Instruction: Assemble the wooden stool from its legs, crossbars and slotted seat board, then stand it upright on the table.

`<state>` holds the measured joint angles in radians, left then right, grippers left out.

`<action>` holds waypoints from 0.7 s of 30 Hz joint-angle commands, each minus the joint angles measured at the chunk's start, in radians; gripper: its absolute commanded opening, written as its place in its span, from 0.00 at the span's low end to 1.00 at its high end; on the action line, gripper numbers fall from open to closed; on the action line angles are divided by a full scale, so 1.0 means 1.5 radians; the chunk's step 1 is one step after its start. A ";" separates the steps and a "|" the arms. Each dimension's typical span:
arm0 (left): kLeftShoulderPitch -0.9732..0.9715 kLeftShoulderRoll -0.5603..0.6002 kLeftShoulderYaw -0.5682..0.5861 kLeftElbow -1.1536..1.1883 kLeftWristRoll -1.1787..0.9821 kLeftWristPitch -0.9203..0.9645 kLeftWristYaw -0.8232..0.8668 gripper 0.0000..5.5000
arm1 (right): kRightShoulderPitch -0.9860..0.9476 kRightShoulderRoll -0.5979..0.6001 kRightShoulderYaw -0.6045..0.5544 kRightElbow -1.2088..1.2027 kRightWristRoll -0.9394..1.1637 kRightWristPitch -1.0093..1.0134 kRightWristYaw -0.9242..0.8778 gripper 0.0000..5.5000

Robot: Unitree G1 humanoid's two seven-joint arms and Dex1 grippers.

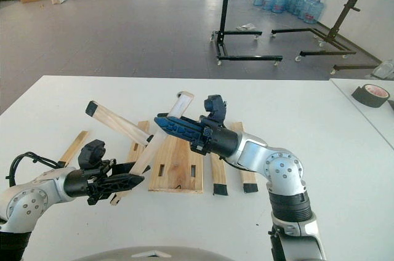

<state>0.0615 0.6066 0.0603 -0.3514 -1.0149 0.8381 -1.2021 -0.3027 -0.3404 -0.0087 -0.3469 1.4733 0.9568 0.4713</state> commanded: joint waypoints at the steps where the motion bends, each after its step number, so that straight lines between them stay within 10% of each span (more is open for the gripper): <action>1: 0.003 0.002 0.001 -0.015 -0.002 -0.010 0.002 0.37 | -0.004 0.002 -0.010 0.003 0.003 -0.004 0.003 0.37; 11: -0.001 -0.018 0.016 0.040 -0.014 0.000 0.056 0.60 | -0.027 -0.025 -0.043 0.010 -0.076 -0.054 0.088 0.37; 21: -0.010 -0.019 0.068 0.123 0.054 -0.064 0.091 0.61 | -0.115 -0.204 -0.055 0.169 -0.411 -0.241 0.290 0.37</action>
<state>0.0552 0.5780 0.1609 -0.1707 -0.9569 0.7588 -1.0773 -0.4144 -0.6468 -0.1034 -0.1564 0.9581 0.6943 0.8935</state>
